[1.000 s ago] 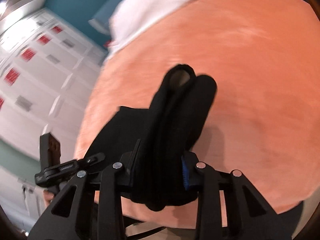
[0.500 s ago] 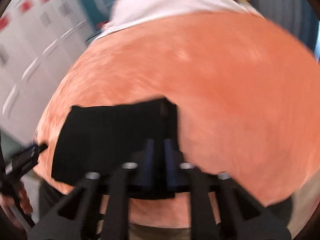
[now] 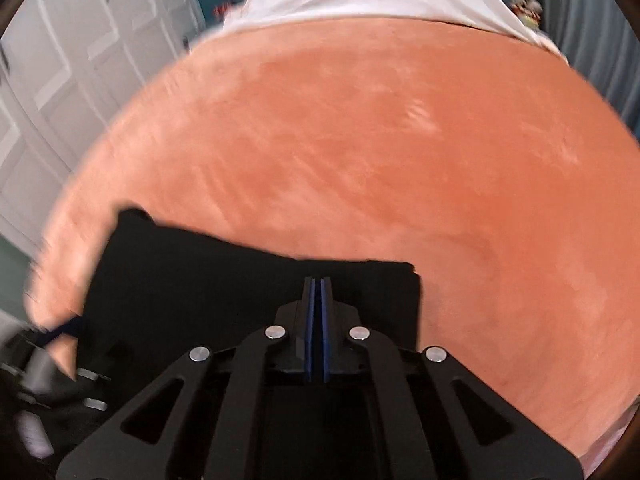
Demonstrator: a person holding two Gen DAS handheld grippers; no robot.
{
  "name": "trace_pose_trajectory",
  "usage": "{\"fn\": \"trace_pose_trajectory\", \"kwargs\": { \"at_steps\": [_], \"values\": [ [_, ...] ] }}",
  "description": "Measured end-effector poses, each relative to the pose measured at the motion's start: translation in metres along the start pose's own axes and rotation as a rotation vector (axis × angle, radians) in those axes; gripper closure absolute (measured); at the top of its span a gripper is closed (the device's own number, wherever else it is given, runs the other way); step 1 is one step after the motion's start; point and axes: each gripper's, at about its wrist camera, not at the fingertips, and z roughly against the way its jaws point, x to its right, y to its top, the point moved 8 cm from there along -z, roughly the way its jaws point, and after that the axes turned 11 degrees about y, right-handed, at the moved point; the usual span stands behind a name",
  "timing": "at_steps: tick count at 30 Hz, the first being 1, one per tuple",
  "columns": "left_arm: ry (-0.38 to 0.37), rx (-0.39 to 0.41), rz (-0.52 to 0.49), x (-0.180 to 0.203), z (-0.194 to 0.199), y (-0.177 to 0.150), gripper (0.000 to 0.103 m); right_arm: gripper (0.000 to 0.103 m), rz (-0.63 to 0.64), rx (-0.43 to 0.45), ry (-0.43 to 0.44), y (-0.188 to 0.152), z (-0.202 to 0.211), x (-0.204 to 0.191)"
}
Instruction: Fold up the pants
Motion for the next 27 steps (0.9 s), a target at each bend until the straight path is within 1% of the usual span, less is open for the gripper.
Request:
{"fn": "trace_pose_trajectory", "kwargs": {
  "at_steps": [1,2,4,5,6,8,10,11,13,14,16,17,18,19,20,21,22,23,24,25,26,27],
  "values": [
    [0.000,-0.001,-0.001,0.000,0.000,0.000,0.042,0.103,-0.049,0.001,0.024,-0.005,-0.002,0.008],
    [-0.003,0.001,-0.004,0.002,0.004,0.000,0.042,0.103,-0.084,0.028,0.048,-0.002,0.004,0.005],
    [0.009,0.020,-0.011,-0.002,0.007,0.001,0.042,0.103,-0.122,0.085,0.092,-0.004,0.033,-0.001],
    [0.009,0.023,-0.013,-0.003,0.009,0.001,0.042,0.099,-0.137,0.122,0.118,-0.011,0.053,-0.006],
    [0.003,0.021,-0.011,-0.004,0.010,0.000,0.042,0.099,-0.138,0.130,0.128,-0.020,0.063,-0.007],
    [-0.015,0.009,-0.002,-0.005,0.011,-0.002,0.042,0.098,-0.143,0.105,0.115,-0.048,0.073,0.000],
    [-0.026,0.003,0.002,-0.005,0.013,-0.005,0.042,0.098,-0.142,0.048,0.098,-0.076,0.065,0.003],
    [-0.025,0.002,0.004,-0.006,0.013,-0.006,0.042,0.099,-0.139,0.035,0.086,-0.088,0.059,0.008],
    [-0.028,-0.003,0.007,-0.006,0.014,-0.010,0.042,0.091,-0.154,0.047,0.071,-0.096,0.064,0.014],
    [-0.026,-0.004,0.006,-0.006,0.014,-0.011,0.042,0.083,-0.175,0.063,0.083,-0.093,0.072,0.015],
    [-0.019,-0.006,0.006,-0.007,0.016,-0.014,0.042,0.077,-0.214,0.086,0.116,-0.088,0.079,0.019],
    [-0.020,-0.005,0.006,-0.007,0.017,-0.015,0.042,0.069,-0.242,0.093,0.136,-0.087,0.080,0.023],
    [-0.019,-0.005,0.006,-0.007,0.018,-0.017,0.042,0.058,-0.256,0.090,0.148,-0.089,0.076,0.026],
    [-0.018,-0.006,0.006,-0.007,0.019,-0.018,0.041,0.054,-0.283,0.064,0.168,-0.092,0.068,0.030],
    [-0.018,-0.009,0.005,-0.007,0.019,-0.019,0.039,0.051,-0.303,0.044,0.189,-0.093,0.060,0.030],
    [-0.018,-0.011,0.005,-0.008,0.019,-0.021,0.032,0.050,-0.339,0.044,0.240,-0.093,0.053,0.029],
    [-0.013,-0.015,0.004,-0.010,0.019,-0.024,0.023,0.048,-0.364,0.042,0.270,-0.093,0.048,0.027],
    [-0.012,-0.020,0.009,-0.013,0.018,-0.027,0.020,0.047,-0.395,0.024,0.312,-0.096,0.042,0.027],
    [-0.023,-0.034,0.029,-0.018,0.016,-0.033,0.017,0.045,-0.408,0.020,0.331,-0.096,0.038,0.026],
    [-0.049,-0.057,0.058,-0.023,0.012,-0.038,0.017,0.043,-0.425,0.018,0.349,-0.097,0.035,0.026],
    [-0.094,-0.092,0.099,-0.028,0.007,-0.044,0.017,0.040,-0.434,0.012,0.366,-0.098,0.034,0.025],
    [-0.174,-0.157,0.165,-0.033,-0.004,-0.054,0.017,0.038,-0.441,0.006,0.382,-0.099,0.032,0.023]
  ]
}}
